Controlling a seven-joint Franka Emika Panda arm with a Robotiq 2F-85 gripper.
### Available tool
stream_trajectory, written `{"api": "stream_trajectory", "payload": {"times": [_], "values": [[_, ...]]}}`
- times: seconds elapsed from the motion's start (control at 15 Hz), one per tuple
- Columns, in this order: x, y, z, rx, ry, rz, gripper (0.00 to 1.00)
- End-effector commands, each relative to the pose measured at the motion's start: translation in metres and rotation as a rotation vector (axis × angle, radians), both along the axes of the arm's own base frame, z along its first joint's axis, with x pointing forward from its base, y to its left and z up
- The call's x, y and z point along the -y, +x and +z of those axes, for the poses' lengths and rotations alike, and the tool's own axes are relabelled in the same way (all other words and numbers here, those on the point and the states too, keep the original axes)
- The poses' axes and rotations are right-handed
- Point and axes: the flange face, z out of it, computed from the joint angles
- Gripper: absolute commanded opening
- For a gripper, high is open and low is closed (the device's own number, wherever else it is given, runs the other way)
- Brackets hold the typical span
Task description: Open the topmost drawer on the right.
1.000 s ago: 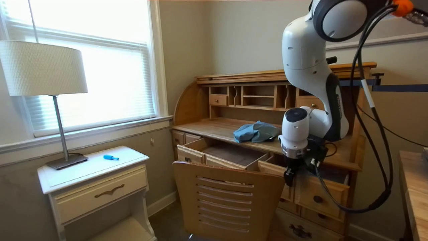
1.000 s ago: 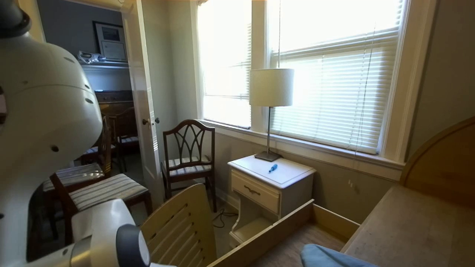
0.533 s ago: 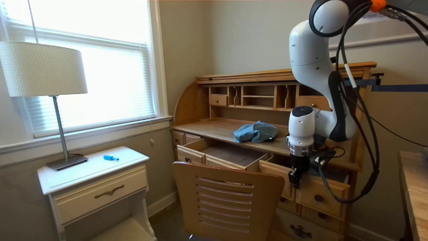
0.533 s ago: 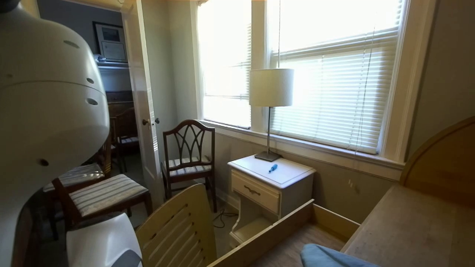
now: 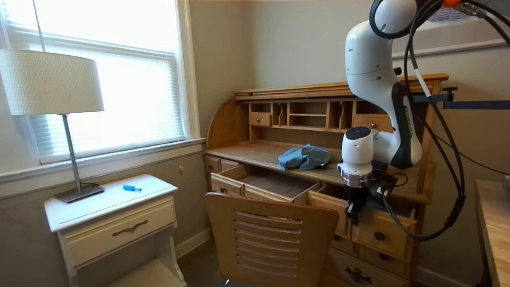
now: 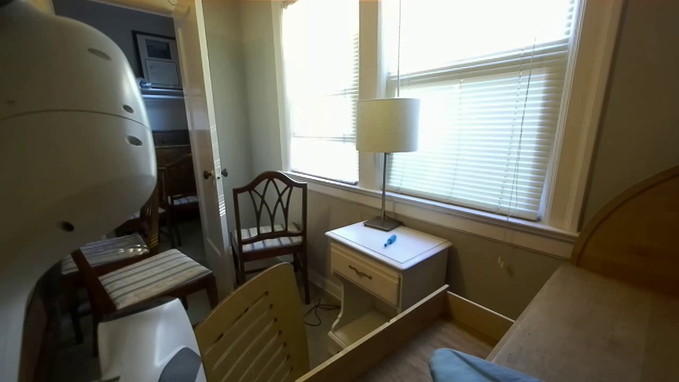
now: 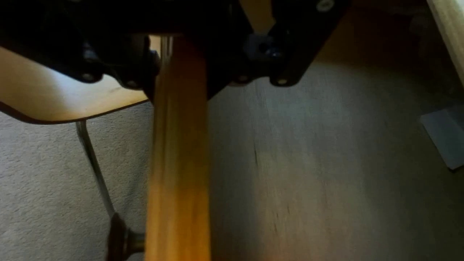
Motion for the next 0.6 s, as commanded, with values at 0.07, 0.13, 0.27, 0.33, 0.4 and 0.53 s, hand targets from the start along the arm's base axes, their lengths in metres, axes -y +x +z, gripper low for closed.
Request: {"api": "stream_trajectory", "payload": {"times": [0.07, 0.13, 0.27, 0.33, 0.4, 0.53], "values": [[-0.031, 0.006, 0.021, -0.017, -0.094, 0.152, 0.06], [-0.039, 0.007, 0.024, -0.011, -0.088, 0.167, 0.06], [-0.059, 0.009, 0.029, 0.001, -0.076, 0.194, 0.06], [-0.068, 0.008, 0.030, 0.004, -0.074, 0.204, 0.06], [-0.077, 0.007, 0.032, 0.008, -0.070, 0.212, 0.06], [-0.091, 0.005, 0.035, 0.015, -0.065, 0.229, 0.06]]}}
